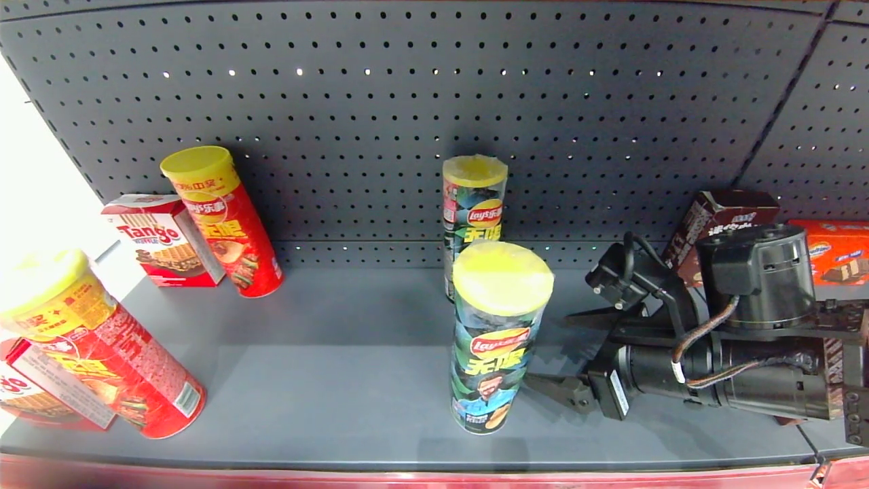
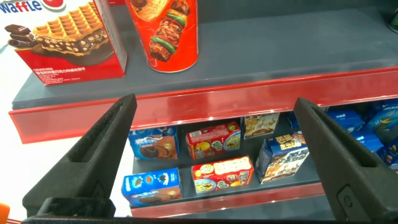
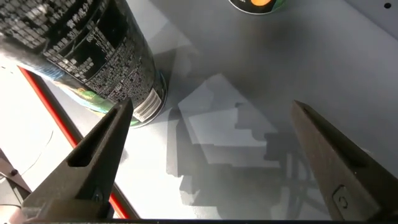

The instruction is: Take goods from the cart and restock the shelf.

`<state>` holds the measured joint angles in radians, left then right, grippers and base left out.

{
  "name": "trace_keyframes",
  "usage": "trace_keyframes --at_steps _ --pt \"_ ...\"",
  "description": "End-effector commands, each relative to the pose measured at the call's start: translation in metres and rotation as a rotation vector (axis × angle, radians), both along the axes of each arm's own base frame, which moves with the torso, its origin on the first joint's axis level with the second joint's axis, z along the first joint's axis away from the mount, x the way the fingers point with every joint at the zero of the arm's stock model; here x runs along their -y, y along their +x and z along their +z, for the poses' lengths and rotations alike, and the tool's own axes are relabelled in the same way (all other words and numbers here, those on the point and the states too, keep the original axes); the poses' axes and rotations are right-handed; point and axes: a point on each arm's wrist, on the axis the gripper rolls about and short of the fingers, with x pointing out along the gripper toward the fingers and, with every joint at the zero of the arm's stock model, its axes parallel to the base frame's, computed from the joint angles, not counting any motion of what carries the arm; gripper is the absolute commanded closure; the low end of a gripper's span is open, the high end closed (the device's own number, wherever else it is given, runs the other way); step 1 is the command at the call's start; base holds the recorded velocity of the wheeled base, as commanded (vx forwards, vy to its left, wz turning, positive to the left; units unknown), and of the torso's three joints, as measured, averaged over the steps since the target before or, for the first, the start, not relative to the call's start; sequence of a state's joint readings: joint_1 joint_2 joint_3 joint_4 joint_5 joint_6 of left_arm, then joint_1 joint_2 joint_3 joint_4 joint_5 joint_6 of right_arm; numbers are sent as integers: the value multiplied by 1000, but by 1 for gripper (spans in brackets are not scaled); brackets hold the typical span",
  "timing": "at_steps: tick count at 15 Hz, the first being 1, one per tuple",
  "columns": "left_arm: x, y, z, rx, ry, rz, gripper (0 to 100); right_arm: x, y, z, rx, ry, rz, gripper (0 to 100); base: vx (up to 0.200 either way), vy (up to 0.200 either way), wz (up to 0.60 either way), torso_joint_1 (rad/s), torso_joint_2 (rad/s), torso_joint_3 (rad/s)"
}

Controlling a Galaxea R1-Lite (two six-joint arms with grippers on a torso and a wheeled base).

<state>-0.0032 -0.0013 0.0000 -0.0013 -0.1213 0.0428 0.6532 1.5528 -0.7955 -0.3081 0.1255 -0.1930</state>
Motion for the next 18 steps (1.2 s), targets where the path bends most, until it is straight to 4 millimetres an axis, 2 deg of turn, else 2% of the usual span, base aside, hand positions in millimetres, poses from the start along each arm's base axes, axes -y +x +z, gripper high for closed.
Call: trace_keyframes --at_steps 1,18 --pt "0 0 0 -1 0 0 0 2 0 1 4 2 -4 0 0 0 0 0 0 0" --pt "0 0 0 -1 0 -1 0 -5 2 -3 -4 -3 10 0 0 0 0 0 0 0"
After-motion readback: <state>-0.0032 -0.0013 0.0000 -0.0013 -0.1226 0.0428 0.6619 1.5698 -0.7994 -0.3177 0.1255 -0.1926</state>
